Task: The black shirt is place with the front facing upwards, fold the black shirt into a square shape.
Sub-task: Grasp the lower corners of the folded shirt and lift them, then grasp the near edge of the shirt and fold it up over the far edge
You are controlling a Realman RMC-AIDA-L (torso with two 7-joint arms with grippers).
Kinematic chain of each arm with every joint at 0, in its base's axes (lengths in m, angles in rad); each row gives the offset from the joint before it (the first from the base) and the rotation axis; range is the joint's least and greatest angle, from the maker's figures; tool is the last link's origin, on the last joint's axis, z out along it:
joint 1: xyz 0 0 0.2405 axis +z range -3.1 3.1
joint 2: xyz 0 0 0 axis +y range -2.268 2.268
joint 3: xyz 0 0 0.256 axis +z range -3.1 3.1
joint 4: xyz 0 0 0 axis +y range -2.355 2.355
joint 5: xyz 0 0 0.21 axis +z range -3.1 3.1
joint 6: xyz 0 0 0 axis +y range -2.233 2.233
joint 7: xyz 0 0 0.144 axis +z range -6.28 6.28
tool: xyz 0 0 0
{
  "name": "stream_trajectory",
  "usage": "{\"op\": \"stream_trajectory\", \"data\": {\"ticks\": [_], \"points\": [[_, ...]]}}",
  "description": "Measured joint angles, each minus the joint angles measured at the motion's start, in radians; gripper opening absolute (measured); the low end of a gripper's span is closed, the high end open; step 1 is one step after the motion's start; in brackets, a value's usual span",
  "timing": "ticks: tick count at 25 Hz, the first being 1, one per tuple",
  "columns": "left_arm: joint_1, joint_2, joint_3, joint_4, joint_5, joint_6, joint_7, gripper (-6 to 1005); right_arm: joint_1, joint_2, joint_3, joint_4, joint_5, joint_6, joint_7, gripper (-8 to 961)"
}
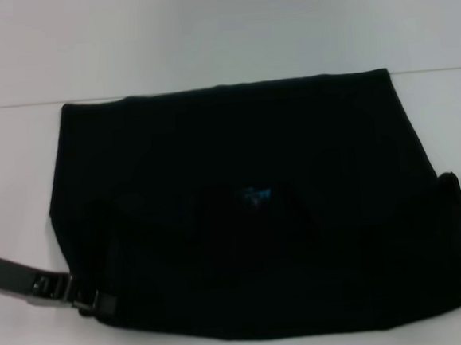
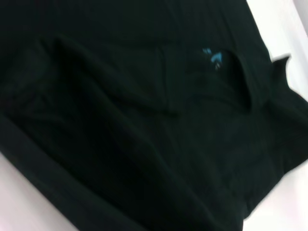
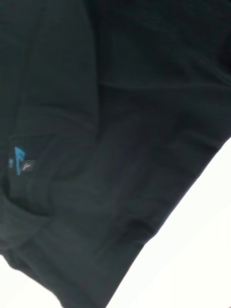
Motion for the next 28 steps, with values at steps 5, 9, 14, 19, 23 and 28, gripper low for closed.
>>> {"op": "stream_trajectory", "data": {"ticks": [5, 9, 14, 19, 23, 28], "points": [[-0.01, 0.003, 0.004, 0.003, 0.043, 0.092, 0.004, 33, -0.014, 0.005, -0.002, 0.001, -0.033, -0.046, -0.061, 60], [-0.015, 0.004, 0.007, 0.005, 0.087, 0.146, 0.013, 33, -0.02, 0.006, -0.002, 0.003, -0.056, -0.091, -0.109, 60], [-0.019, 0.004, 0.011, 0.006, 0.145, 0.2, 0.033, 33, -0.021, 0.007, -0.005, 0.009, -0.078, -0.127, -0.144, 60], [-0.022, 0.004, 0.0, 0.006, 0.142, 0.208, 0.052, 34, -0.022, 0.01, 0.014, 0.011, -0.072, -0.132, -0.155, 61], [-0.032, 0.006, -0.093, 0.007, 0.136, 0.174, 0.056, 33, -0.019, 0.011, 0.109, 0.011, -0.066, -0.122, -0.154, 60], [-0.044, 0.015, -0.309, 0.016, 0.11, 0.105, 0.054, 33, -0.016, -0.006, 0.264, 0.013, 0.005, -0.077, -0.085, 59]]}}
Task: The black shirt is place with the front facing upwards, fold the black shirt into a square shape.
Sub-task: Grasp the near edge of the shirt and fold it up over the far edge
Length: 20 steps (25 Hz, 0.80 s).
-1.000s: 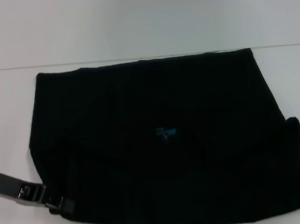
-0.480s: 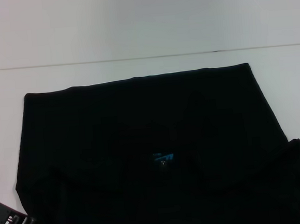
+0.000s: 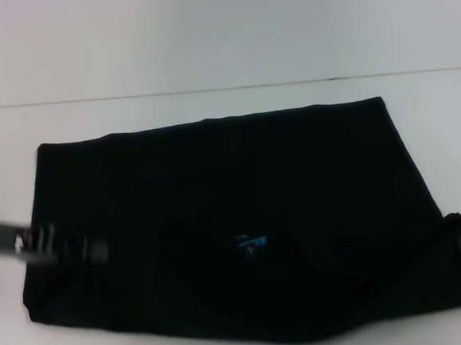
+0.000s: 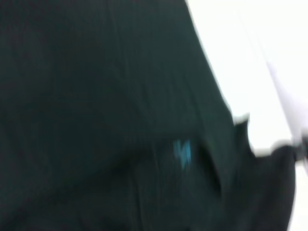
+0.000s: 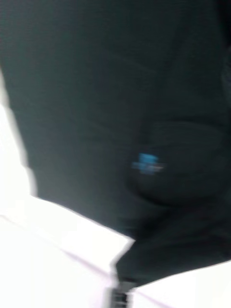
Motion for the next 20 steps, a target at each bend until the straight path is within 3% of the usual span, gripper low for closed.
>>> {"op": "stream_trajectory", "data": {"ticks": [4, 7, 10, 16, 20], "points": [[0.003, 0.0, -0.133, -0.005, -0.04, -0.137, -0.033, 33, -0.009, -0.03, 0.079, 0.043, 0.134, 0.076, 0.09, 59], [0.008, -0.015, -0.157, -0.021, -0.084, -0.256, -0.038, 34, -0.012, -0.035, 0.102, 0.092, 0.236, 0.18, 0.127, 59], [0.007, -0.037, -0.156, -0.054, -0.133, -0.363, -0.025, 34, -0.004, -0.007, 0.101, 0.14, 0.332, 0.328, 0.13, 58], [-0.012, -0.101, -0.153, -0.072, -0.202, -0.517, 0.034, 34, 0.063, 0.06, 0.096, 0.167, 0.373, 0.53, 0.076, 58], [-0.023, -0.125, -0.153, -0.072, -0.23, -0.594, 0.059, 34, 0.099, 0.081, 0.083, 0.168, 0.373, 0.629, 0.055, 59]]}}
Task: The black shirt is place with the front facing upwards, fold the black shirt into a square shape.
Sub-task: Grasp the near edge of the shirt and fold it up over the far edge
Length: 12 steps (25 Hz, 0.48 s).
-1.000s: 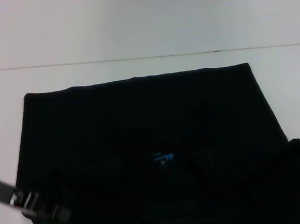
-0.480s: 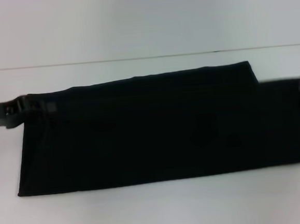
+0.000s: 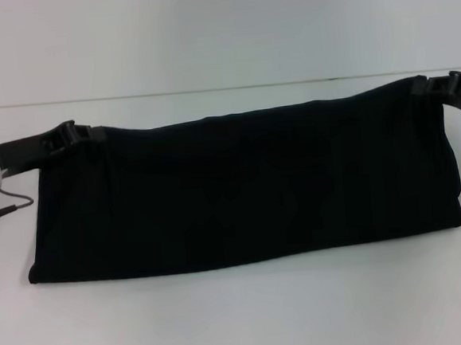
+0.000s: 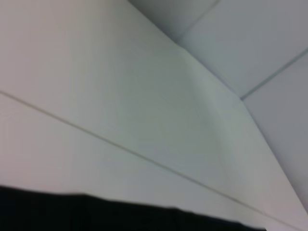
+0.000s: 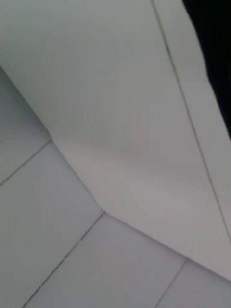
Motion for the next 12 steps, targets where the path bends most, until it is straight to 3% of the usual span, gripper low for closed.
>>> {"op": "stream_trajectory", "data": {"ticks": [9, 12], "points": [[-0.015, -0.01, 0.001, -0.002, -0.075, -0.126, 0.021, 33, 0.043, 0.007, -0.01, -0.005, 0.027, 0.084, -0.029, 59], [-0.027, -0.022, 0.001, -0.002, -0.085, -0.178, 0.035, 33, 0.06, 0.019, -0.013, 0.002, 0.037, 0.126, -0.056, 58]]}}
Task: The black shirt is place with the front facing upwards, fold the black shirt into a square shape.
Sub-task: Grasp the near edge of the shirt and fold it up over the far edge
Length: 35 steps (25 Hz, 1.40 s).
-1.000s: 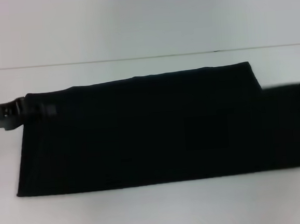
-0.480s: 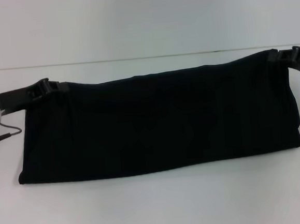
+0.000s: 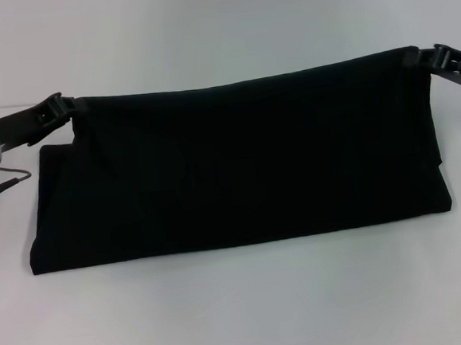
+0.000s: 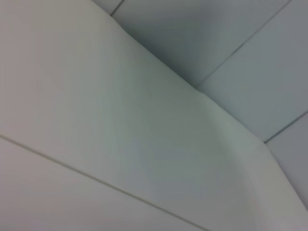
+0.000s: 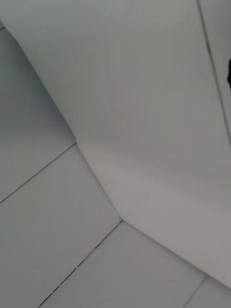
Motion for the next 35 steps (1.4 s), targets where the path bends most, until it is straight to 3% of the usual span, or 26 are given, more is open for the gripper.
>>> {"op": "stream_trajectory", "data": {"ticks": [9, 10, 14, 19, 23, 31, 35], "points": [[-0.023, -0.044, -0.001, 0.0, -0.01, -0.121, 0.049, 34, 0.055, 0.071, -0.068, 0.011, 0.002, 0.221, -0.056, 90], [-0.026, -0.05, -0.001, 0.0, -0.01, -0.133, 0.055, 34, 0.067, 0.089, -0.073, 0.015, 0.002, 0.281, -0.081, 94], [-0.037, -0.078, -0.001, 0.0, -0.026, -0.189, 0.091, 34, 0.082, 0.109, -0.076, 0.03, 0.021, 0.36, -0.154, 111], [-0.038, -0.12, -0.001, -0.003, -0.138, -0.274, 0.17, 33, 0.094, 0.111, -0.084, 0.089, 0.146, 0.392, -0.363, 131], [-0.037, -0.126, 0.0, -0.03, -0.227, -0.291, 0.239, 107, 0.095, 0.111, -0.089, 0.112, 0.23, 0.401, -0.48, 147], [-0.023, -0.122, -0.001, -0.039, -0.254, -0.302, 0.244, 356, 0.085, 0.109, -0.09, 0.127, 0.283, 0.416, -0.514, 366], [-0.004, -0.115, -0.001, -0.041, -0.256, -0.259, 0.238, 454, 0.077, 0.106, -0.09, 0.127, 0.284, 0.418, -0.513, 568]]}}
